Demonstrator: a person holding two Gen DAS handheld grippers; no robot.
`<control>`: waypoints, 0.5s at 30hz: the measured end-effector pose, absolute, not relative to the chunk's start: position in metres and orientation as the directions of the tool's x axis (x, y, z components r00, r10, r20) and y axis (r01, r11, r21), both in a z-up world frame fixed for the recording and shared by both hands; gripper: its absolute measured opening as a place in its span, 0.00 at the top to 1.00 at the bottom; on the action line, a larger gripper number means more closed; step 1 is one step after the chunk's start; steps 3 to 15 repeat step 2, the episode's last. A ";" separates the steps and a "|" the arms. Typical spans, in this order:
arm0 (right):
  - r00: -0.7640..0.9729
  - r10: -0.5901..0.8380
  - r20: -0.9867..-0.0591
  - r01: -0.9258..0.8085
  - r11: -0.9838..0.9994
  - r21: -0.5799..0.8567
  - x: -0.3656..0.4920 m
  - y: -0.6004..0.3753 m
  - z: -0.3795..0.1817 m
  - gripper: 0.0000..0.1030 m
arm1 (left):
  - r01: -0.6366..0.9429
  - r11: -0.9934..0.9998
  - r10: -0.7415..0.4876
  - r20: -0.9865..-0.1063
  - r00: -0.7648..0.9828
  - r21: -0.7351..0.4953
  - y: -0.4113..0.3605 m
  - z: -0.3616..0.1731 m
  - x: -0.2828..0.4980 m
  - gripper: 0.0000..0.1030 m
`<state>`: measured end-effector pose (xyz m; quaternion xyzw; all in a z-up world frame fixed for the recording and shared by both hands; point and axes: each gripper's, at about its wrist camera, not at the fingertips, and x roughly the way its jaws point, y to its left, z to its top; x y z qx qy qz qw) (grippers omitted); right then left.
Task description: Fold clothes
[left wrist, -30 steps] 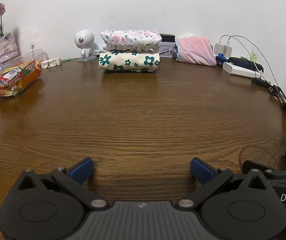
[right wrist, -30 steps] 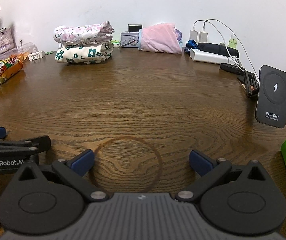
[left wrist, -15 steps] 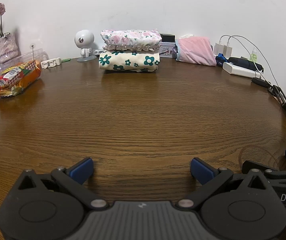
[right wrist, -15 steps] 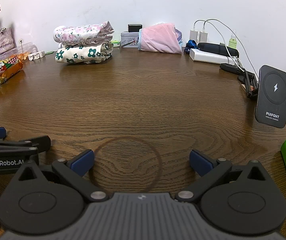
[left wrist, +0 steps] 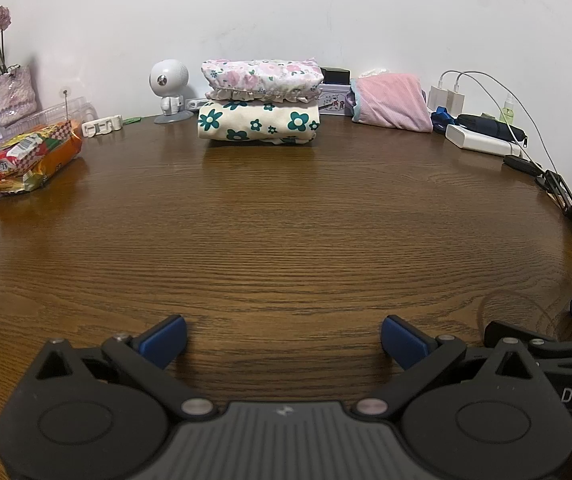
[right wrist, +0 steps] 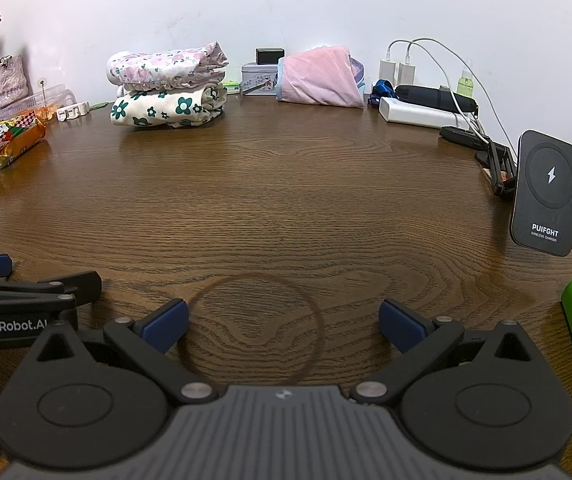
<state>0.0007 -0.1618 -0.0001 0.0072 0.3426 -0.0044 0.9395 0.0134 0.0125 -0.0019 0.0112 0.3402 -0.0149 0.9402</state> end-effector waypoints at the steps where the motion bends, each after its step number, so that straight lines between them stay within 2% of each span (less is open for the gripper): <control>1: 0.765 -0.003 -0.644 0.013 1.000 0.011 0.001 -0.162 0.000 0.01 | 0.036 0.999 -0.020 -0.640 0.768 0.011 0.012 -0.002 0.013 0.00; 15: 0.765 -0.003 -0.644 0.013 1.000 0.011 0.001 -0.162 0.000 0.01 | 0.036 0.999 -0.020 -0.640 0.768 0.011 0.012 -0.002 0.013 0.00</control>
